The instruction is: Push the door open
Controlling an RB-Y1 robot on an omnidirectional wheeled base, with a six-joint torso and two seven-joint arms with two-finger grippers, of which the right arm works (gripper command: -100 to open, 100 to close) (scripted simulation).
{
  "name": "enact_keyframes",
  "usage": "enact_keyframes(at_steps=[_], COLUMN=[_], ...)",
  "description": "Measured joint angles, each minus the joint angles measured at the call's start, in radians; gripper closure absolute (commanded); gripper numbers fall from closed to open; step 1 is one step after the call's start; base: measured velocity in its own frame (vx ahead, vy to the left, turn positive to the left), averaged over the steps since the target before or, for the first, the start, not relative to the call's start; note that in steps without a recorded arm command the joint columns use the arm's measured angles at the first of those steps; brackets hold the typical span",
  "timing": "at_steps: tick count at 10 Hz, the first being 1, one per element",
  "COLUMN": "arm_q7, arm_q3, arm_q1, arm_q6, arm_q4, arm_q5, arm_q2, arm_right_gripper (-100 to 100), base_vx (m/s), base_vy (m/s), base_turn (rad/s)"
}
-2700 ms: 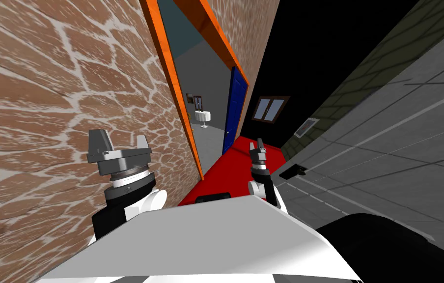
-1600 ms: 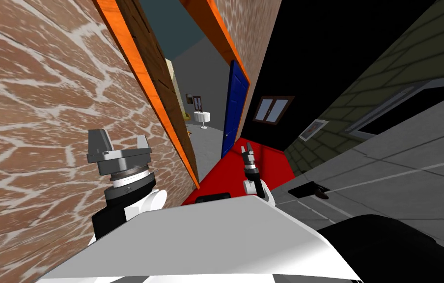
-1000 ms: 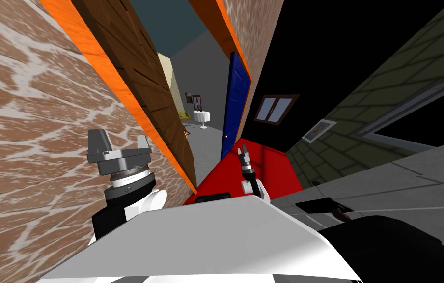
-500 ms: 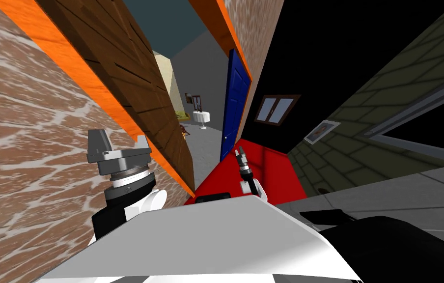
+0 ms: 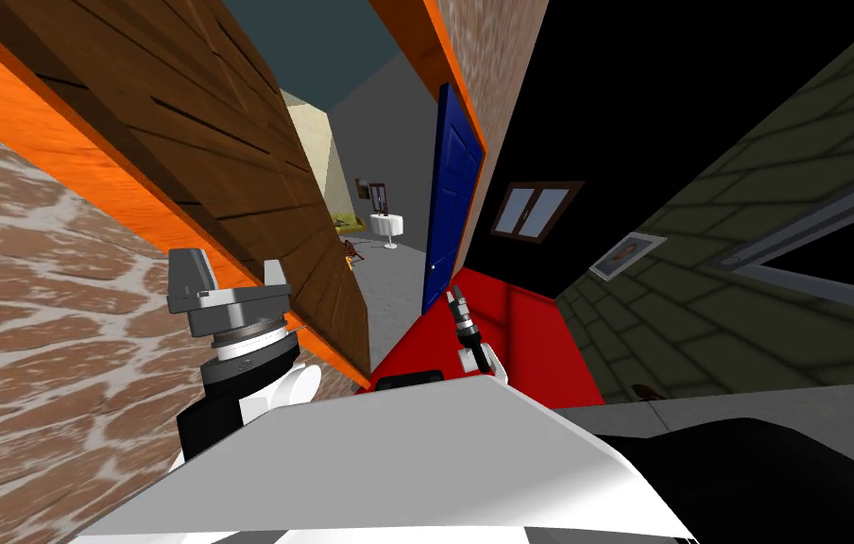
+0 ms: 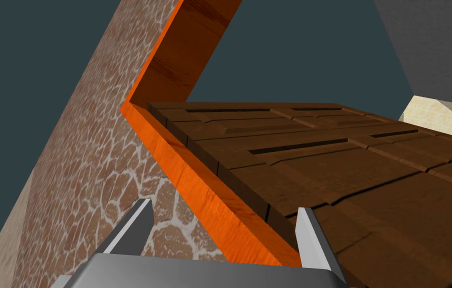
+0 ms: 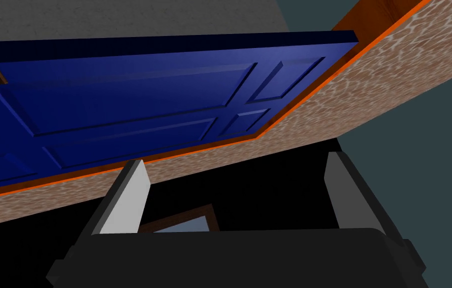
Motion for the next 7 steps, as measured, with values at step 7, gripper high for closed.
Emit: enact_keyframes(at_steps=[7], arm_q7=[-0.053], arm_q3=[0.025], arm_q1=[-0.054], arm_q6=[-0.046], arm_q4=[0.135], arm_q5=[0.049], arm_q2=[-0.014], arm_right_gripper=[-100], base_vx=[0.097], base_vy=[-0.055], base_turn=[0.01])
